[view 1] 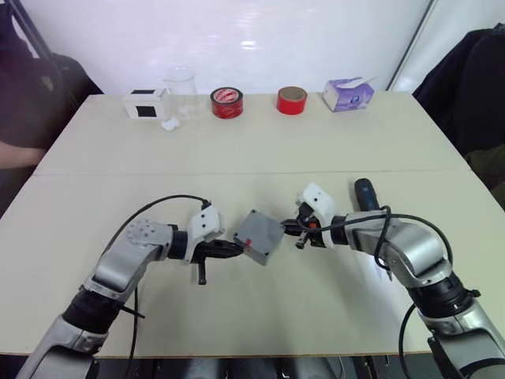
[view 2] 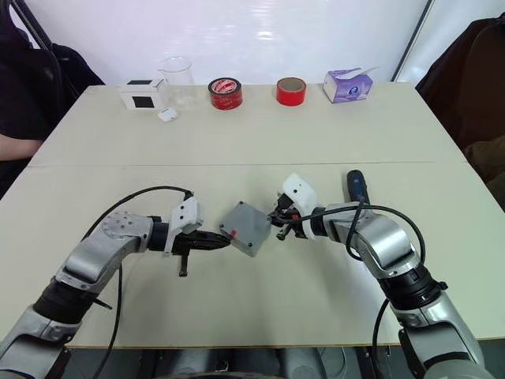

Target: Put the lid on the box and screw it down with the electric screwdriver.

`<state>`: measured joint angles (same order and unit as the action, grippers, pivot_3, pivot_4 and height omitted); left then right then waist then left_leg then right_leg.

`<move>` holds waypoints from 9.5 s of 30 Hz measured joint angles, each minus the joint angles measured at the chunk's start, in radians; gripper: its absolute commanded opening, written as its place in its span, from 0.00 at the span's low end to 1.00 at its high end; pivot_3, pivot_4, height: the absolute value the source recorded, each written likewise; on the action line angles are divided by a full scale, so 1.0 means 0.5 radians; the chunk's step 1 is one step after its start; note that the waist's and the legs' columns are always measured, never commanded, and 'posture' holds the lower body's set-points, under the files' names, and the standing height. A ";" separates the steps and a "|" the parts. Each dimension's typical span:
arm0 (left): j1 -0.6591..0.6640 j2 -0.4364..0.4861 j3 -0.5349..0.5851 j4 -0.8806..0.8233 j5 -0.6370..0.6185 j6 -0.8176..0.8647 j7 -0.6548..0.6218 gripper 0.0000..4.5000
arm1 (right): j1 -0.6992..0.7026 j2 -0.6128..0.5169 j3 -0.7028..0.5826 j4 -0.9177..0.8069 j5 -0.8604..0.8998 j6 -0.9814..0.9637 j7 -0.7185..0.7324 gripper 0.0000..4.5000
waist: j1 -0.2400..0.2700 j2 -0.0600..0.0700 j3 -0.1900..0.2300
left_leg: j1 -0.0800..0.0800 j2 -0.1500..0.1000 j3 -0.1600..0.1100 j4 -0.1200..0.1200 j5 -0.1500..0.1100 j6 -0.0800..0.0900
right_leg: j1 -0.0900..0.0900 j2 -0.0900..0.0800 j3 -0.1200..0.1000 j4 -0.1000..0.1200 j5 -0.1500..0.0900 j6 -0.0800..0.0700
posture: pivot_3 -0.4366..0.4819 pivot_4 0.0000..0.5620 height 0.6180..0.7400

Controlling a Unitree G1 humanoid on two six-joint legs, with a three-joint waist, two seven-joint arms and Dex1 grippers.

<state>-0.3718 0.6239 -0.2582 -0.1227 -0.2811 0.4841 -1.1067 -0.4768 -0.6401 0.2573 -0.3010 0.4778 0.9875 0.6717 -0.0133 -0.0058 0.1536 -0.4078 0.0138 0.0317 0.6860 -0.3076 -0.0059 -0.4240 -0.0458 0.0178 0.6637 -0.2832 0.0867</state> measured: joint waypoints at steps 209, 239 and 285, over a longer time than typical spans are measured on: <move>-0.078 0.091 0.246 -0.465 -0.354 0.241 0.292 0.00 | -0.792 -0.246 0.342 0.265 -0.164 0.048 0.663 0.03 | -0.001 -0.001 0.001 | 0.000 -0.001 -0.001 0.001 0.003 -0.004 | -0.001 -0.004 0.001 0.002 0.000 0.000 | 0.48 0.27 1.00; -0.058 0.092 0.246 -0.479 -0.354 0.241 0.330 0.00 | -0.859 -0.147 0.398 0.379 -0.360 -0.072 0.848 0.03 | -0.001 -0.001 0.001 | 0.000 -0.001 -0.001 0.001 0.003 -0.005 | -0.001 -0.005 0.001 0.002 0.000 0.000 | 0.48 0.27 1.00; -0.054 0.092 0.246 -0.491 -0.354 0.243 0.370 0.00 | -0.857 -0.103 0.415 0.379 -0.403 -0.073 0.903 0.03 | -0.001 -0.001 0.001 | 0.000 -0.001 -0.001 0.001 0.003 -0.005 | -0.001 -0.005 0.001 0.002 0.000 0.000 | 0.48 0.27 1.00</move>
<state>-0.3988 0.6697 -0.1351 -0.3684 -0.4583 0.6054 -0.9216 -0.9055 -0.6913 0.4647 -0.1117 0.2766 0.9512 1.1234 -0.0138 -0.0064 0.1541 -0.4076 0.0133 0.0311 0.6863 -0.3063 -0.0082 -0.4244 -0.0484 0.0183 0.6648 -0.2832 0.0866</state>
